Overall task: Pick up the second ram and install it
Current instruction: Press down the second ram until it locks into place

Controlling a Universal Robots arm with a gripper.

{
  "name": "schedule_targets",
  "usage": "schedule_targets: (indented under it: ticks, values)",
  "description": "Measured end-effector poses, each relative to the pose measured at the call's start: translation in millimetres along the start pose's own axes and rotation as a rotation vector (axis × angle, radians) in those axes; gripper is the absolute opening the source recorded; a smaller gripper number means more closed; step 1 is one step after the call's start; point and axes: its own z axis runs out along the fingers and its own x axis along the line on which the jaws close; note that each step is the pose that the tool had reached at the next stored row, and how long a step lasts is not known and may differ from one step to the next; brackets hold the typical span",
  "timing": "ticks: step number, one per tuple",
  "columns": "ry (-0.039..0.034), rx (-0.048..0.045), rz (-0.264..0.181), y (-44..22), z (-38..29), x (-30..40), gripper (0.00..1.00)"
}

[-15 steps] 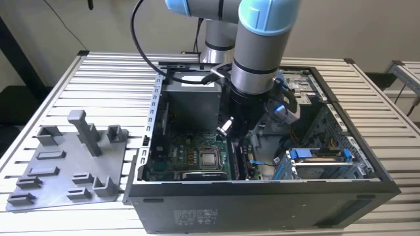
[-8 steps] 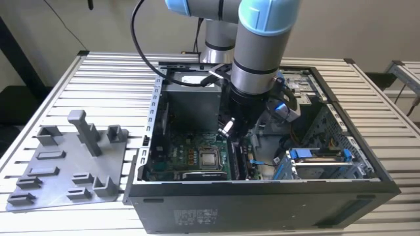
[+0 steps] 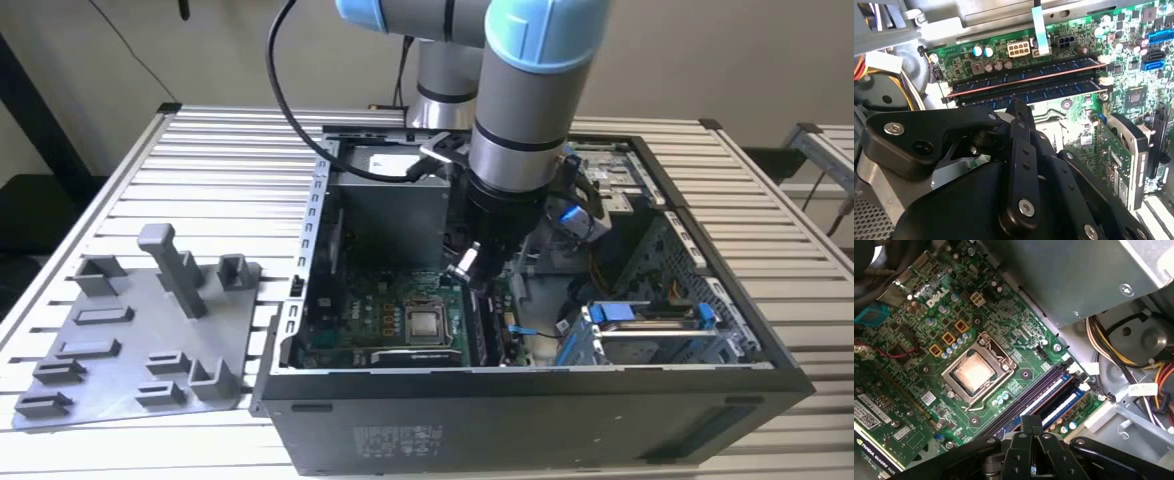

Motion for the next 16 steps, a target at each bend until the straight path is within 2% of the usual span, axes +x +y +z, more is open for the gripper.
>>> schedule_targets:
  ticks: [16]
  values:
    - [-0.0025, -0.0006, -0.118, 2.0, 1.1, 1.9, 0.11]
